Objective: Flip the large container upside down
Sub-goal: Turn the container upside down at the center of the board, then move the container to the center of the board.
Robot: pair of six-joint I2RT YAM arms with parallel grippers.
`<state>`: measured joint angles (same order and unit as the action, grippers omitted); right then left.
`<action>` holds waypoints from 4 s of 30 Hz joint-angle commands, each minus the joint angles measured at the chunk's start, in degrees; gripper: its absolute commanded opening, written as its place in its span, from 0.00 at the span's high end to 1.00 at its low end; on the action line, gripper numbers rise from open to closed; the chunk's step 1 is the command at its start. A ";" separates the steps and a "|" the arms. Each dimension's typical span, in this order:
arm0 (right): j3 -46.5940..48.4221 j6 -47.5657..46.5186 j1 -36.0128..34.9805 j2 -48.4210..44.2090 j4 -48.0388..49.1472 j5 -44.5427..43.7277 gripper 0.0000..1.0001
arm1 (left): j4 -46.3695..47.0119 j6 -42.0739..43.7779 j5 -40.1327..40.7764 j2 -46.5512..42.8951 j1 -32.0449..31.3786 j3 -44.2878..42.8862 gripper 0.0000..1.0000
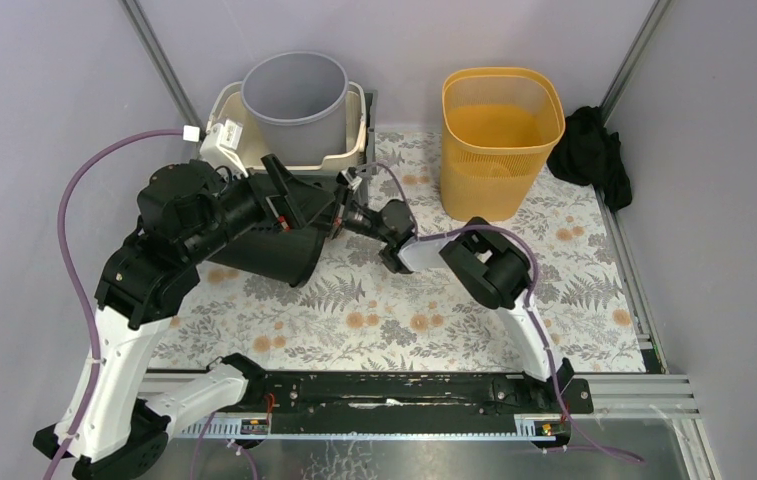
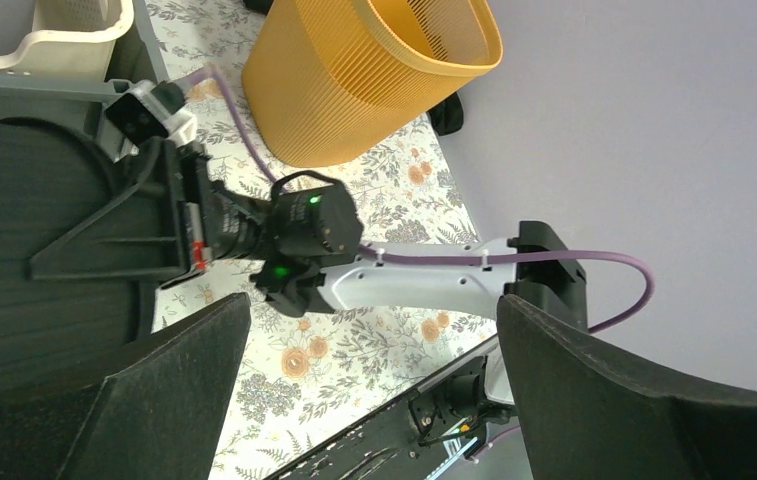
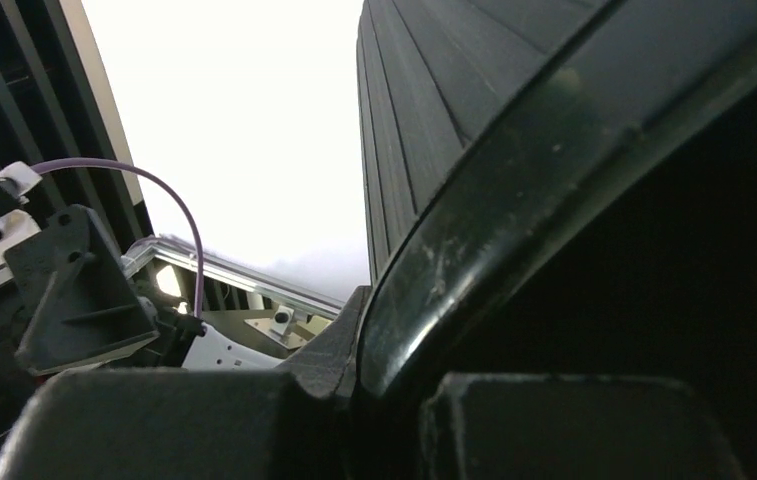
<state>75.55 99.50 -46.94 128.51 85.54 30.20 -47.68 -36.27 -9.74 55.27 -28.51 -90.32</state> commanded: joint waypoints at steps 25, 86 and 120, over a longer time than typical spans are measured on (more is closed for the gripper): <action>-11.61 -7.25 -1.97 3.52 12.20 -1.18 0.56 | 0.52 1.03 0.48 1.42 -0.30 0.31 0.00; -35.22 -42.81 8.53 -26.03 -53.11 1.68 0.22 | 3.36 1.82 0.29 0.84 -0.32 5.51 0.00; 4.04 -24.98 -3.76 -1.04 -39.57 6.29 0.23 | 2.90 2.08 2.24 -1.30 -0.27 7.35 0.00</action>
<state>74.17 72.77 -49.52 125.10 43.44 36.69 -47.20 -35.00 -8.47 54.74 -28.51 -83.46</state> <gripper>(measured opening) 0.773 0.998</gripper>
